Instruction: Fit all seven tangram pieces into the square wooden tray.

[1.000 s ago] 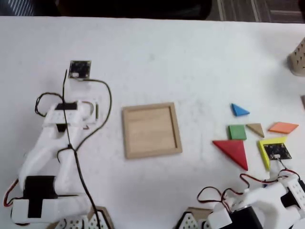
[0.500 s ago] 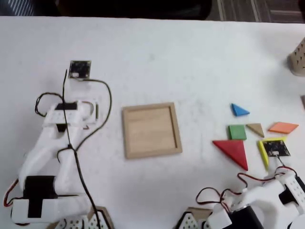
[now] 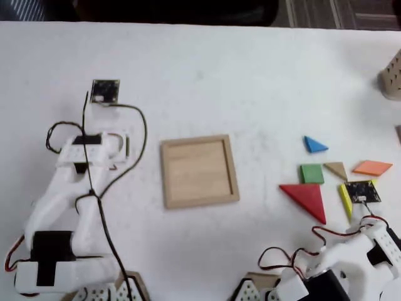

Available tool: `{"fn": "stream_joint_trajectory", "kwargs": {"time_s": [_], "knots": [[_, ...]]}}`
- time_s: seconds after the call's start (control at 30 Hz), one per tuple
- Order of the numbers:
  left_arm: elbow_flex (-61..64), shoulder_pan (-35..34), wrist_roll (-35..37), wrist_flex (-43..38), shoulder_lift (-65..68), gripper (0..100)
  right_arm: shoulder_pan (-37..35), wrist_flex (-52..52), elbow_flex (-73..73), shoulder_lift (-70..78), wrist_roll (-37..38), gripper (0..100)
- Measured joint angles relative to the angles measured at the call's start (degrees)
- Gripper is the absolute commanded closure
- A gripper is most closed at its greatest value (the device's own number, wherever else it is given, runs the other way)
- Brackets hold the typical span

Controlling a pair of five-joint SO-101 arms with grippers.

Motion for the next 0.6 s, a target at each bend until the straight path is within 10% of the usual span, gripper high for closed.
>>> {"fn": "stream_joint_trajectory", "kwargs": {"time_s": [0.6], "knots": [[0.0,0.0,0.0,0.0,0.0,95,-0.26,15.91,-18.29,4.84,-1.49,92.8]]}}
